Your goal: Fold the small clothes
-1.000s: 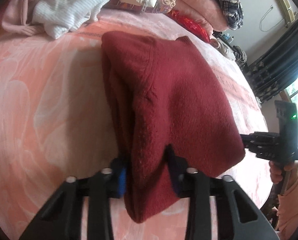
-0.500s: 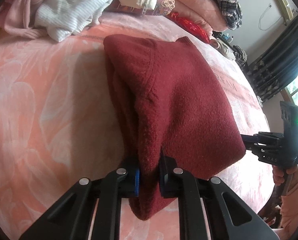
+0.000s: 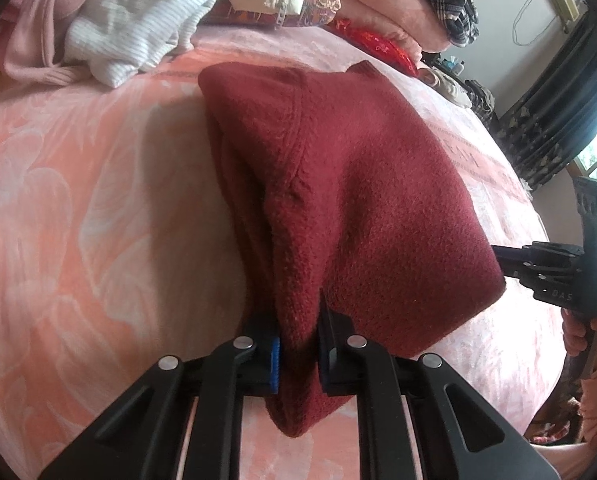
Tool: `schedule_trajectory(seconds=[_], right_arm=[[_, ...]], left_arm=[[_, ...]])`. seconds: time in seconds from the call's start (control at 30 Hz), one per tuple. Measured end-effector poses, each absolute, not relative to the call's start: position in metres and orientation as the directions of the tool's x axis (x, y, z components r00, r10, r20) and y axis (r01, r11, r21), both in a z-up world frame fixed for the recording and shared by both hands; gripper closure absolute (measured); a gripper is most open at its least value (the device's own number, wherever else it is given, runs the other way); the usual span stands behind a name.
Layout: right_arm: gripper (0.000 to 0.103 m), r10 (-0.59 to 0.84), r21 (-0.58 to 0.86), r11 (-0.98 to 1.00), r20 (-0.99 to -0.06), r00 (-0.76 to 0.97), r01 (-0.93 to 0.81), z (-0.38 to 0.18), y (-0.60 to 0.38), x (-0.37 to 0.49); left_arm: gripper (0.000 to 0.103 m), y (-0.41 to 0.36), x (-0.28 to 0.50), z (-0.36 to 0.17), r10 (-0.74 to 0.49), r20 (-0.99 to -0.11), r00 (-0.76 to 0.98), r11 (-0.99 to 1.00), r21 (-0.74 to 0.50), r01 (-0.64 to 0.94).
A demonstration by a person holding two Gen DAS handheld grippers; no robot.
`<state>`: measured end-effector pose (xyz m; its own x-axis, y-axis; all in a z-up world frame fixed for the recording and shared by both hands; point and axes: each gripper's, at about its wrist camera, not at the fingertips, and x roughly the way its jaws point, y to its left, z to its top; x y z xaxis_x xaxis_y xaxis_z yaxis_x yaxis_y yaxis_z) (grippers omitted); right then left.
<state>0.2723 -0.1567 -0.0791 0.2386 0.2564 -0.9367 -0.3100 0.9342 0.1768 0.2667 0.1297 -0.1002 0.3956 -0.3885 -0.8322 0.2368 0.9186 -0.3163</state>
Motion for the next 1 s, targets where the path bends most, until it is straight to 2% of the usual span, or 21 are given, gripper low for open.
schedule_trajectory(seconds=[0.2,0.27,0.37,0.4,0.43,0.47,0.63,0.7,0.73,0.77,0.8,0.83,0.87,0.9,1.0], right_arm=[[0.082,0.214,0.152,0.935,-0.962,0.169,-0.32,-0.117,-0.148,0.267],[0.082,0.213,0.147,0.932,-0.962,0.171,-0.332,-0.112,-0.148,0.267],[0.08,0.232,0.16,0.928,-0.954,0.188,-0.336,-0.096,-0.157,0.27],[0.077,0.24,0.165,0.931,-0.949,0.205,-0.326,-0.088,-0.162,0.272],[0.069,0.248,0.173,0.934,-0.944,0.217,-0.313,-0.083,-0.166,0.274],[0.065,0.257,0.183,0.936,-0.938,0.231,-0.3,-0.076,-0.171,0.277],[0.065,0.268,0.194,0.944,-0.923,0.275,-0.269,-0.062,-0.182,0.284],[0.065,0.264,0.189,0.944,-0.924,0.275,-0.27,-0.063,-0.181,0.285],[0.065,0.259,0.183,0.944,-0.926,0.276,-0.273,-0.064,-0.179,0.284],[0.065,0.254,0.177,0.945,-0.927,0.275,-0.276,-0.066,-0.178,0.283],[0.065,0.254,0.177,0.944,-0.928,0.272,-0.278,-0.068,-0.177,0.282],[0.065,0.258,0.182,0.943,-0.929,0.265,-0.28,-0.071,-0.176,0.281],[0.065,0.261,0.186,0.942,-0.93,0.26,-0.279,-0.073,-0.177,0.281],[0.065,0.261,0.188,0.942,-0.93,0.257,-0.278,-0.074,-0.179,0.282],[0.065,0.253,0.185,0.946,-0.935,0.249,-0.268,-0.079,-0.176,0.284]], left_arm=[[0.086,0.136,0.271,-0.107,-0.408,-0.83,0.38,0.912,-0.346,0.222],[0.078,0.138,0.272,-0.099,-0.425,-0.826,0.37,0.904,-0.365,0.223],[0.062,0.149,0.275,-0.075,-0.45,-0.802,0.393,0.893,-0.398,0.21],[0.052,0.156,0.278,-0.062,-0.47,-0.776,0.422,0.883,-0.423,0.206],[0.042,0.16,0.283,-0.054,-0.472,-0.763,0.441,0.881,-0.429,0.201],[0.04,0.162,0.289,-0.046,-0.469,-0.753,0.461,0.882,-0.429,0.197],[0.038,0.151,0.352,-0.048,-0.431,-0.775,0.463,0.898,-0.417,0.139],[0.039,0.147,0.378,-0.065,-0.405,-0.803,0.438,0.906,-0.416,0.076],[0.044,0.147,0.384,-0.071,-0.392,-0.813,0.431,0.91,-0.413,0.049],[0.051,0.145,0.391,-0.079,-0.39,-0.819,0.42,0.908,-0.419,0.026],[0.071,0.144,0.396,-0.086,-0.407,-0.815,0.412,0.897,-0.442,0.011],[0.081,0.142,0.399,-0.086,-0.401,-0.813,0.422,0.898,-0.44,0.006],[0.086,0.141,0.401,-0.087,-0.395,-0.812,0.43,0.902,-0.431,0.015],[0.09,0.136,0.402,-0.082,-0.367,-0.811,0.456,0.918,-0.394,0.038],[0.092,0.129,0.409,-0.077,-0.269,-0.805,0.529,0.959,-0.274,0.071]])
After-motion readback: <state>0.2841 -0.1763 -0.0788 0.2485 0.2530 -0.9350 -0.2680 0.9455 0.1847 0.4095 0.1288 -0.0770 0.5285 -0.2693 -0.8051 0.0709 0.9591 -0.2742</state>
